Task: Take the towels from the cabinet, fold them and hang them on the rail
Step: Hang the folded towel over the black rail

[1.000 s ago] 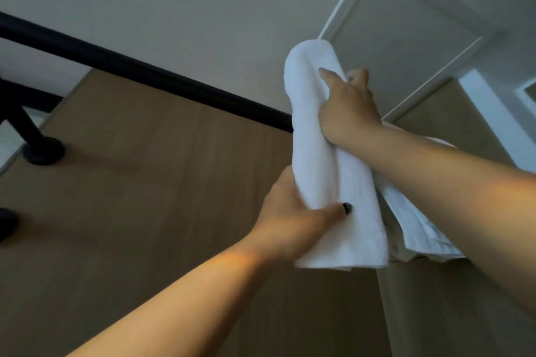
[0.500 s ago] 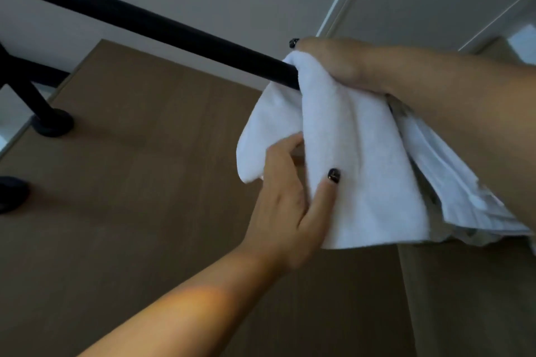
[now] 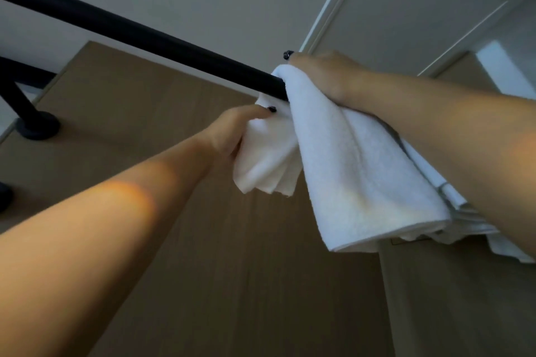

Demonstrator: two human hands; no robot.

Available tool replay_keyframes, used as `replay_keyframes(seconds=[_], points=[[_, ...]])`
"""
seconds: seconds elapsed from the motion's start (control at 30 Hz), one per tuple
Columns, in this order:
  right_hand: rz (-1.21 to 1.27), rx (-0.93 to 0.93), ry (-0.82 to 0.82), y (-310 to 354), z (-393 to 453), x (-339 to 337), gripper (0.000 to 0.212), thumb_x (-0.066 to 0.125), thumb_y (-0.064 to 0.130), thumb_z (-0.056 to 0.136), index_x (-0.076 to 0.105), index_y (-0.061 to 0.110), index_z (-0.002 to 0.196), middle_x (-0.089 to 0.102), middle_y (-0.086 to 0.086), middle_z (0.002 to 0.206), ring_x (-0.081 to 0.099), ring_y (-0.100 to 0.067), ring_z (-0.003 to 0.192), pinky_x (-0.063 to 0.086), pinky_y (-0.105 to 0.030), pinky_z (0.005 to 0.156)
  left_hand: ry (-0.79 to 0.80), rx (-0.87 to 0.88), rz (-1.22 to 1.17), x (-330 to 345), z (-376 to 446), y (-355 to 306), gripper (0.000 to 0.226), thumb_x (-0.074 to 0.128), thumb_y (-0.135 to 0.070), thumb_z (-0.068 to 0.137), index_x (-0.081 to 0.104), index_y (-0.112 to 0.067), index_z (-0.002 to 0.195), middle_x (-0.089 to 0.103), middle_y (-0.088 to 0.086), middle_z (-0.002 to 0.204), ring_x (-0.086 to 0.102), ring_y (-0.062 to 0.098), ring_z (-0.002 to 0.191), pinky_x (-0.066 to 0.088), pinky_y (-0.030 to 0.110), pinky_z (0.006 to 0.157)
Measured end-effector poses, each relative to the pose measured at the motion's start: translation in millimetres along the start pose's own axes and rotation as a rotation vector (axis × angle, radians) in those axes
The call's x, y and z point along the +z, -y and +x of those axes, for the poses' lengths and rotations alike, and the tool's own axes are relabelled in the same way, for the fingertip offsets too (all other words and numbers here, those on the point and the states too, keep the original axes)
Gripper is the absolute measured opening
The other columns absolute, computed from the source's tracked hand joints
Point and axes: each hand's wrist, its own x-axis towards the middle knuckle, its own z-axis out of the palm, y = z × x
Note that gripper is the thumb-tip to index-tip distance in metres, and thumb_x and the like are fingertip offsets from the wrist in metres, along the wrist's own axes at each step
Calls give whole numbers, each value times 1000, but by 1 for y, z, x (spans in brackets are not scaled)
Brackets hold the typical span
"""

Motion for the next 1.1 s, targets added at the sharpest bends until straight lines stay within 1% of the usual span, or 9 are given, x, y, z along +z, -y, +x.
replay_keyframes(seconds=[0.1,0.2,0.3,0.37,0.53,0.67,0.83,1.0,1.1], points=[[-111,-209,-72,-15,-40,4,36,50,53,91,59,31,118,59,7,120,53,-16,114,42,-32,91,114,-51,-101,-7,-3,12,40,60,-31,84,65,-7,115,72,16,107,69,35,100,54,48,91],[-122,-341,0,-38,-88,4,81,57,63,77,26,41,149,26,18,154,25,-6,142,28,-41,115,155,-82,-52,-5,-6,24,63,77,-35,66,63,-8,121,72,17,112,70,35,102,55,51,92],[-116,-419,131,-60,-132,-2,98,58,76,63,11,56,147,1,32,156,4,5,146,25,-36,114,122,-86,-62,2,-7,32,61,77,-28,64,63,-9,119,73,15,107,71,33,98,58,47,85],[-265,-540,133,-70,-148,0,101,60,81,64,9,57,147,-5,29,158,1,-2,149,28,-42,113,85,-63,-59,9,-8,36,56,74,-27,62,64,-13,116,74,12,104,72,30,96,59,44,83],[-472,-725,-98,-82,-150,19,92,65,51,78,20,28,155,11,0,163,17,-23,150,42,-54,107,8,32,-39,30,-16,49,57,78,-34,62,64,-22,116,75,1,103,72,21,96,60,41,81],[-237,-710,-281,-72,-138,29,76,56,33,82,32,9,150,33,-11,156,31,-27,145,40,-48,112,-86,173,58,51,-31,67,72,80,-49,59,59,-24,124,71,-3,113,69,14,101,59,38,83],[-186,-641,-341,-76,-127,52,70,49,27,87,32,2,149,34,-15,155,30,-26,146,36,-51,114,-208,263,20,70,-51,76,46,77,-42,69,64,-30,112,74,-5,103,71,12,97,59,47,83],[-236,-614,-206,-85,-134,69,90,52,33,80,14,2,155,11,-11,164,7,-20,152,15,-44,123,-1,308,9,67,-65,63,38,60,-20,89,60,-11,125,69,11,113,67,28,106,56,53,88],[-335,-599,-119,-94,-143,77,105,59,37,76,0,6,156,-4,-6,165,-5,-17,152,2,-32,122,88,149,-45,54,-78,53,30,45,-20,104,58,-5,126,68,18,116,68,30,104,56,46,92]])
